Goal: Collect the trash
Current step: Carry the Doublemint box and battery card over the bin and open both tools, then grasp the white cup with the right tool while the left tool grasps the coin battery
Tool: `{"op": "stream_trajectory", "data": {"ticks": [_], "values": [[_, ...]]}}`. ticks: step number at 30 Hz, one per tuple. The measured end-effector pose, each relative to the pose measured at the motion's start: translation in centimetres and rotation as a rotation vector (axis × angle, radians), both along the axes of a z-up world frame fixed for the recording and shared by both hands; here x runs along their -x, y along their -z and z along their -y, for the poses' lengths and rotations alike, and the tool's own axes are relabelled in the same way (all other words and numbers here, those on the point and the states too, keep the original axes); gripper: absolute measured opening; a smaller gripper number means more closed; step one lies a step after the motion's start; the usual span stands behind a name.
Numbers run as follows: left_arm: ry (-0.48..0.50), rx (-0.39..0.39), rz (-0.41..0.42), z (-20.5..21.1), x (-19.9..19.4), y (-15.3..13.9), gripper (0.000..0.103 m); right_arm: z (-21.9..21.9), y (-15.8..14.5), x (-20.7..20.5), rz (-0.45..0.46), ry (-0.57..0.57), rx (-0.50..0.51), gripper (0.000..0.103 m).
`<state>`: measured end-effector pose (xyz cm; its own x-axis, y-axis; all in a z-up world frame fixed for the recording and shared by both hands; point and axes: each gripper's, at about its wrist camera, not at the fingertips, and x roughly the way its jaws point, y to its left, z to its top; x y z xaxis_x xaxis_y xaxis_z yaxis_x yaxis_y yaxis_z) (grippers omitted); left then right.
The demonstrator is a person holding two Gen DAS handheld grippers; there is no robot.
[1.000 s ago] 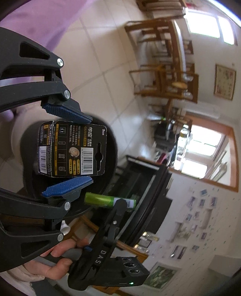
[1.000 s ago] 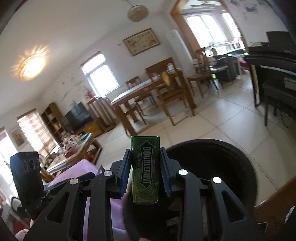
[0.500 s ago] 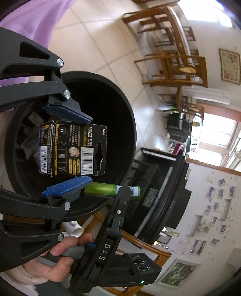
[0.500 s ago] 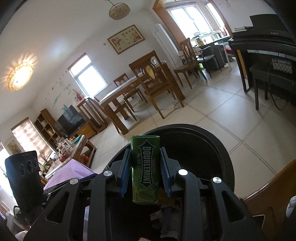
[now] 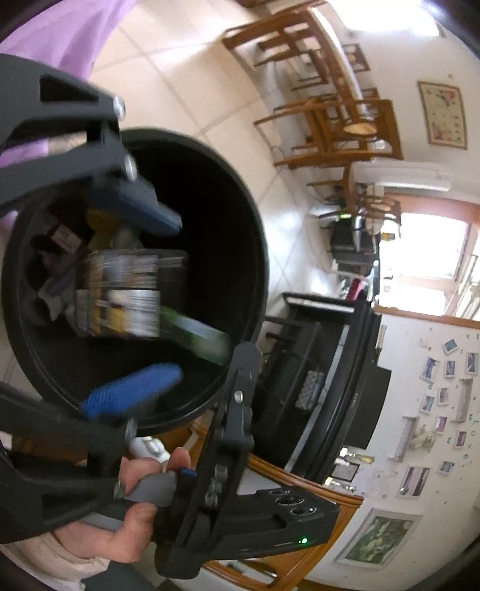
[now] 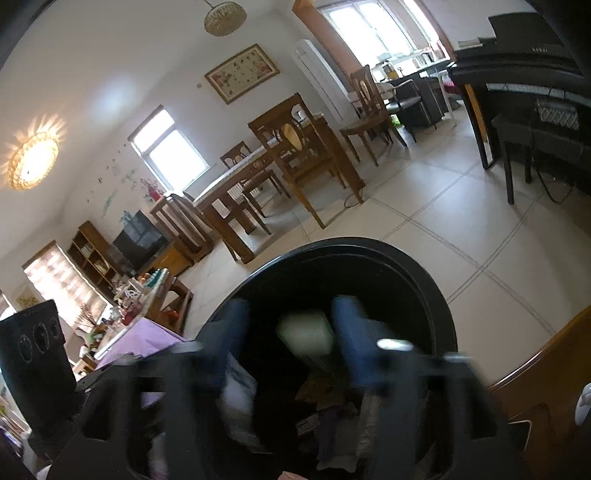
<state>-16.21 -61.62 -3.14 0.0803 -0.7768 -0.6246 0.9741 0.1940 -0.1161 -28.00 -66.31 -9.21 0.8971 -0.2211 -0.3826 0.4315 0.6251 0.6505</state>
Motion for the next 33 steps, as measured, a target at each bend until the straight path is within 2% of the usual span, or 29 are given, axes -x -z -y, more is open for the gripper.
{"op": "stream_trajectory", "data": {"ticks": [6, 12, 18, 25, 28, 33], "values": [[-0.026, 0.022, 0.052, -2.3, -0.4, -1.3, 0.096, -0.5, -0.6, 0.3, 0.005, 0.021, 0.014, 0.092], [-0.052, 0.042, 0.059, -5.6, -1.4, -2.5, 0.097, -1.6, -1.3, 0.0, -0.020, 0.019, 0.034, 0.092], [-0.138, 0.065, 0.067, -11.4, -3.9, -3.7, 0.097, -3.9, -2.7, -1.5, -0.053, -0.016, 0.076, 0.093], [-0.359, 0.102, -0.001, -23.1, -9.8, -3.9, 0.097, -9.0, -4.2, -5.9, -0.092, -0.129, 0.132, 0.093], [-0.484, 0.114, -0.041, -29.2, -13.0, -3.7, 0.097, -12.6, -4.9, -8.6, -0.106, -0.205, 0.162, 0.093], [-0.699, 0.104, -0.061, -39.9, -17.1, -3.2, 0.096, -18.4, -5.8, -13.0, -0.123, -0.337, 0.203, 0.093]]}}
